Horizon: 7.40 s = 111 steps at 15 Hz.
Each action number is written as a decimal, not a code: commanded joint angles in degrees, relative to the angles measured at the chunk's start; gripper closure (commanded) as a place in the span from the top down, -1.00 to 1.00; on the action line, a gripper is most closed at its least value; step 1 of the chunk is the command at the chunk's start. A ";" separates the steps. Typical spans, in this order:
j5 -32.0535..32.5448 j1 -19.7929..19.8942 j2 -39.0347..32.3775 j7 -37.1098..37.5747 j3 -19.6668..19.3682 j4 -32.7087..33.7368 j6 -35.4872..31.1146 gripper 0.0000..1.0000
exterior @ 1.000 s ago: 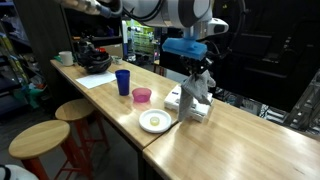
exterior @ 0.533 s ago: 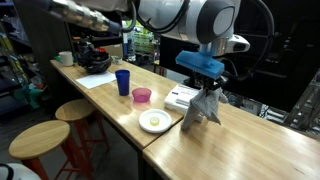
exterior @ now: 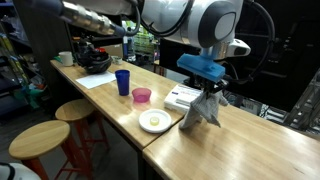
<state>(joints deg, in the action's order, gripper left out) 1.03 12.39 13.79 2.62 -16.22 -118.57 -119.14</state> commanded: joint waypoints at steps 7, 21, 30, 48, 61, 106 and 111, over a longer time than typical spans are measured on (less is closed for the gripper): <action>-0.50 2.59 -4.71 3.49 -0.52 1.51 0.52 -0.96; -0.14 6.60 -12.64 9.37 -3.18 1.47 0.21 -0.96; -0.08 6.56 -19.33 10.66 -3.35 0.98 -1.86 -0.96; -7.80 4.65 -27.11 11.33 -0.10 16.31 -0.71 -0.96; -9.34 5.78 -38.78 11.59 0.52 28.76 3.94 -0.96; -8.84 4.39 -21.43 14.53 0.70 -1.38 -9.61 -0.96; -5.22 3.38 -13.70 15.28 1.06 -12.04 -13.96 -0.96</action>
<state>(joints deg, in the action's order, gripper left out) -6.66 17.07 -4.72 16.52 -14.88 -121.09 -130.14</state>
